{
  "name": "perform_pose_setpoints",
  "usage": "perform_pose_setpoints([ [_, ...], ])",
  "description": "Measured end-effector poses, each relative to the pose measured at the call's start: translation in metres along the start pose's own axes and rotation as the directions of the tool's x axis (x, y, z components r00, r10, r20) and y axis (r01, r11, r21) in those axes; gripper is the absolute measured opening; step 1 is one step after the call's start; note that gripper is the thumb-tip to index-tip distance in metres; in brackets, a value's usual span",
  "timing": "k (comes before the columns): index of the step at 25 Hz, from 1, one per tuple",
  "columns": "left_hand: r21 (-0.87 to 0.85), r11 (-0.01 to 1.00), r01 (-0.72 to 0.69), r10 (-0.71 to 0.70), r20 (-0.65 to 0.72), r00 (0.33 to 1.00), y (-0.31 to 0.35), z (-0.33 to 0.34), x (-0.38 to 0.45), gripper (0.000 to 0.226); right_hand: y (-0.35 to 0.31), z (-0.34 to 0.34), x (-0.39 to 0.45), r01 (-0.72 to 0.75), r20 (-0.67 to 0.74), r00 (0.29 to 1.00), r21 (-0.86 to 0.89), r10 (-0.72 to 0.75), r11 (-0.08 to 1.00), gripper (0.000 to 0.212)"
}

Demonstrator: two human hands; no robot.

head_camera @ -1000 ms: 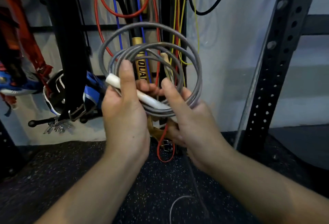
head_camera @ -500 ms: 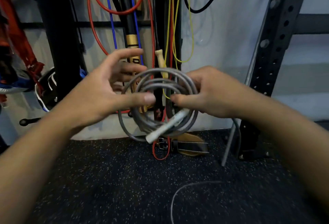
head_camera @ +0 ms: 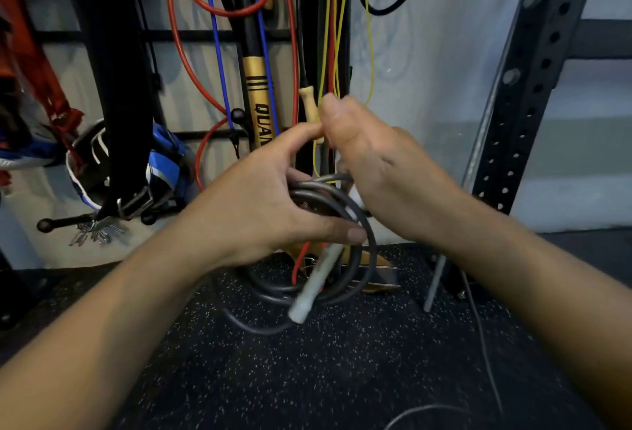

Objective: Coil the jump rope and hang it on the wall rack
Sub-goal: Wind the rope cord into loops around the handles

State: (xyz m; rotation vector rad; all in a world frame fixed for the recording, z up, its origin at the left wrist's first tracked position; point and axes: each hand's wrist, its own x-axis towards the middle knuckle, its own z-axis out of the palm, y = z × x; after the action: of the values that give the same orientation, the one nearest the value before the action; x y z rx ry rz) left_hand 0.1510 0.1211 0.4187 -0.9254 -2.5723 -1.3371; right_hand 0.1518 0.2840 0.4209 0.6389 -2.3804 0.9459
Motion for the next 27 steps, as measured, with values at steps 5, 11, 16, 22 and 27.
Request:
perform_pose_setpoints([
  [5, -0.115, 0.991, -0.075, 0.073, -0.023, 0.997, -0.006, 0.001, 0.004, 0.075, -0.008, 0.017, -0.004, -0.046, -0.191, 0.98, 0.084, 0.061, 0.995, 0.05],
  [11, -0.167, 0.978, -0.128, 0.111, -0.106, 0.988, -0.017, -0.004, 0.0, 0.062, 0.001, 0.004, 0.004, -0.12, -0.175, 0.976, 0.05, 0.127, 0.992, 0.06],
  [16, -0.488, 0.854, -0.182, -0.111, -0.512, 0.852, -0.035, -0.016, 0.004, 0.046, 0.022, -0.015, 0.005, -0.347, 0.081, 0.936, 0.388, 0.344, 0.854, 0.085],
  [22, -0.743, 0.579, -0.335, -0.448, -0.633, 0.631, -0.031, 0.014, 0.011, 0.051, 0.005, 0.029, -0.01, -0.3, 0.084, 0.934, 0.71, 0.346, 0.637, 0.069],
  [27, -0.789, 0.542, -0.29, -0.48, -0.574, 0.664, -0.03, 0.021, 0.007, 0.044, 0.003, 0.032, -0.004, -0.193, -0.036, 0.919, 0.827, 0.392, 0.528, 0.036],
])
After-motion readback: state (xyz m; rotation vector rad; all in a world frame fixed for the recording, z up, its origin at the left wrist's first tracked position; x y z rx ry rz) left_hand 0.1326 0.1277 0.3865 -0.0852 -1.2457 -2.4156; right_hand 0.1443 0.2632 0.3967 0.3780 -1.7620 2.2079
